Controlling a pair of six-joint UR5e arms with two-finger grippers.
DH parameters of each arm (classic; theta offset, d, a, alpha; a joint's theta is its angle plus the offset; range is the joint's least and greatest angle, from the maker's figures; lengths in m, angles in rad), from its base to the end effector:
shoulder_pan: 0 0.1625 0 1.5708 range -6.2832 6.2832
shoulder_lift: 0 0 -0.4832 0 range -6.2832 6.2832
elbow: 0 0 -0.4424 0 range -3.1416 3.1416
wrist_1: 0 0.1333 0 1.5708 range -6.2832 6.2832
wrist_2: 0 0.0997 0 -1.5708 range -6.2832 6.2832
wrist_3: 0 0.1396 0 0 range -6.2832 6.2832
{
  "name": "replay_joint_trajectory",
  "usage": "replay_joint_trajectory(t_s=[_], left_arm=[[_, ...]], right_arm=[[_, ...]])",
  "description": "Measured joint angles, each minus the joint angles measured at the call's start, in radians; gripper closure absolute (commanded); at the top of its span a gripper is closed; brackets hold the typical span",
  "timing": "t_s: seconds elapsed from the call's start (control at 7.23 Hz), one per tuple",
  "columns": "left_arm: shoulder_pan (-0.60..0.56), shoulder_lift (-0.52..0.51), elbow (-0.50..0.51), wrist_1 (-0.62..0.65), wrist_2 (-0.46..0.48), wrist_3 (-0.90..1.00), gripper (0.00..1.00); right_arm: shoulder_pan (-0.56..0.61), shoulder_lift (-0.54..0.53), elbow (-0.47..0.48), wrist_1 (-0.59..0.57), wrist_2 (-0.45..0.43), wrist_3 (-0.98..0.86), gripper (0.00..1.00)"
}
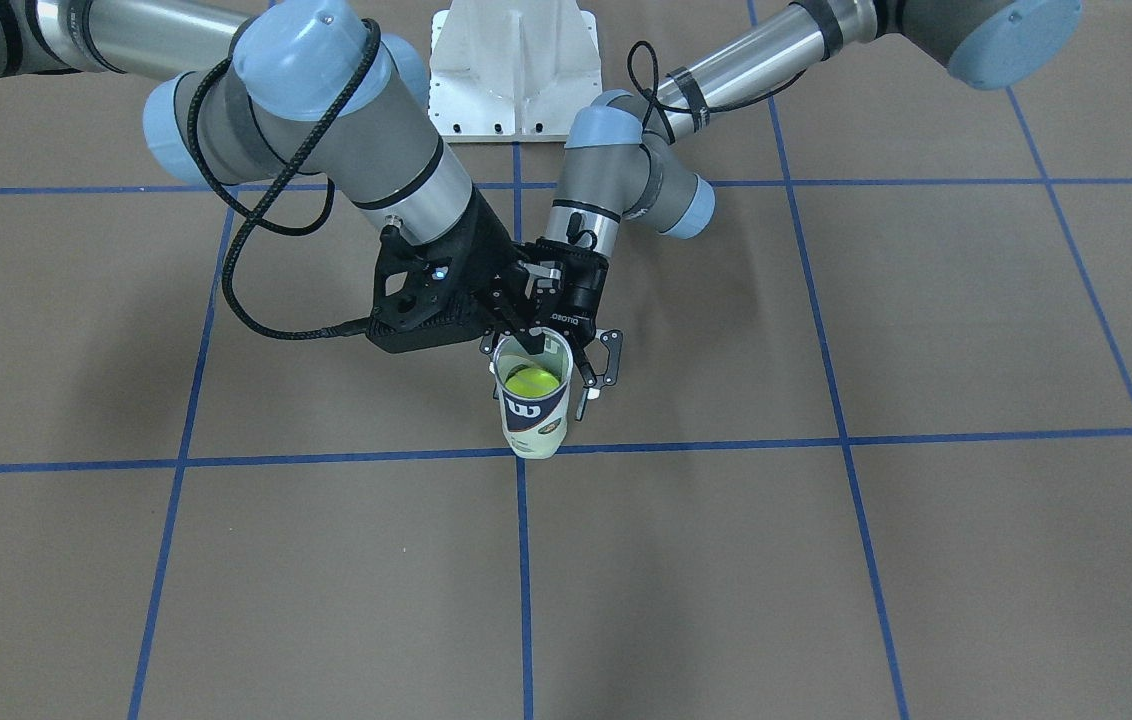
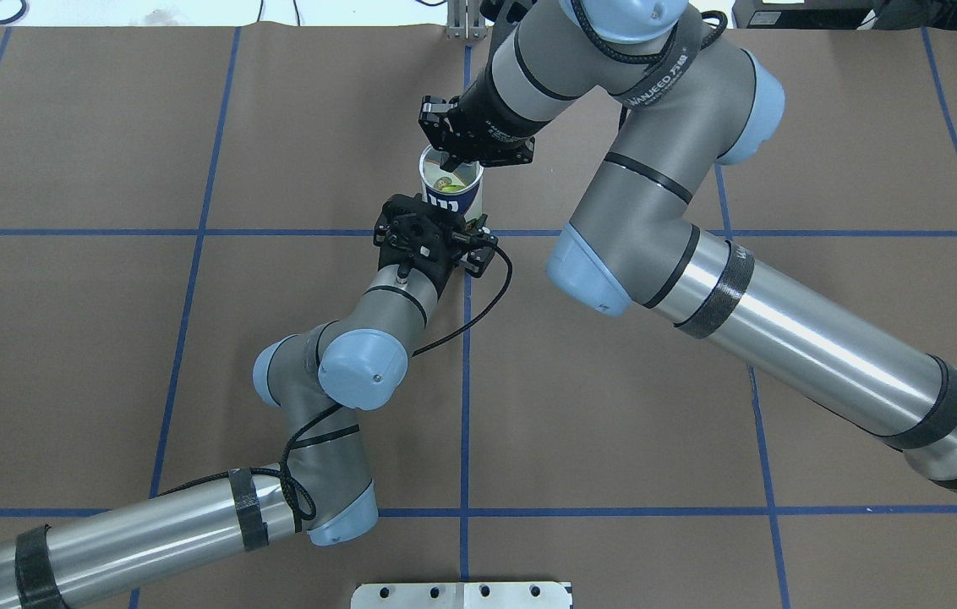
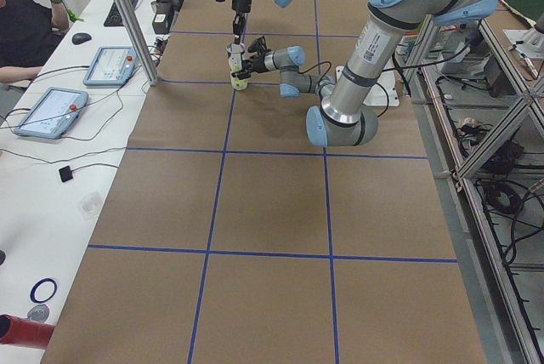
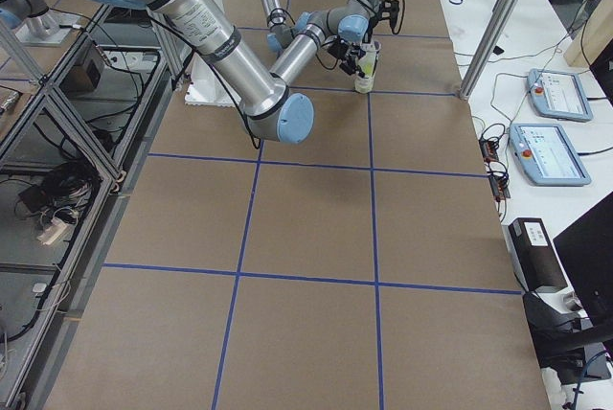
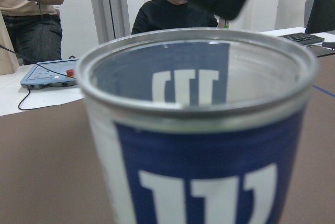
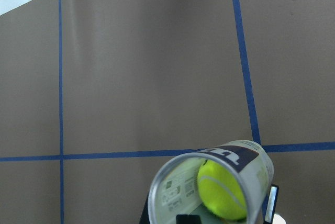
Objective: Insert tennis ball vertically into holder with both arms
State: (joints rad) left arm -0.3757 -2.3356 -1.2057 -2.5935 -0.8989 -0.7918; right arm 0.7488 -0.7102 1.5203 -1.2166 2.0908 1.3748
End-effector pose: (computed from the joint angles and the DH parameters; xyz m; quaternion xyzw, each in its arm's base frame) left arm 0.7238 -0.5222 0.2565 0.5456 0.3801 -0.0676 0.7438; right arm -0.5587 -0.6065 0.1134 0.0506 -0.5709 0.0843 0.8151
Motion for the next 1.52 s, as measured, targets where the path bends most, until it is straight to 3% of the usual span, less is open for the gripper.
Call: replay_joint_trajectory(t_s=[0.14,0.97,1.52], left_arm=[[0.0,0.0,0.0,0.001,0.0,0.001,0.0],[0.008,0.008,-0.03,0.043,-0.028,0.005,0.0],[0.095,0.117,-0.21,0.137,-0.029,0.004,0.0]], right_arm=[[0.001,0.001,0.003,0.001,0.001,0.0,0.0],[0.062,0.011,0.02,-0.004,0.054,0.002,0.0],[0.115,0.023,0.02,-0.007,0.112,0.002,0.0]])
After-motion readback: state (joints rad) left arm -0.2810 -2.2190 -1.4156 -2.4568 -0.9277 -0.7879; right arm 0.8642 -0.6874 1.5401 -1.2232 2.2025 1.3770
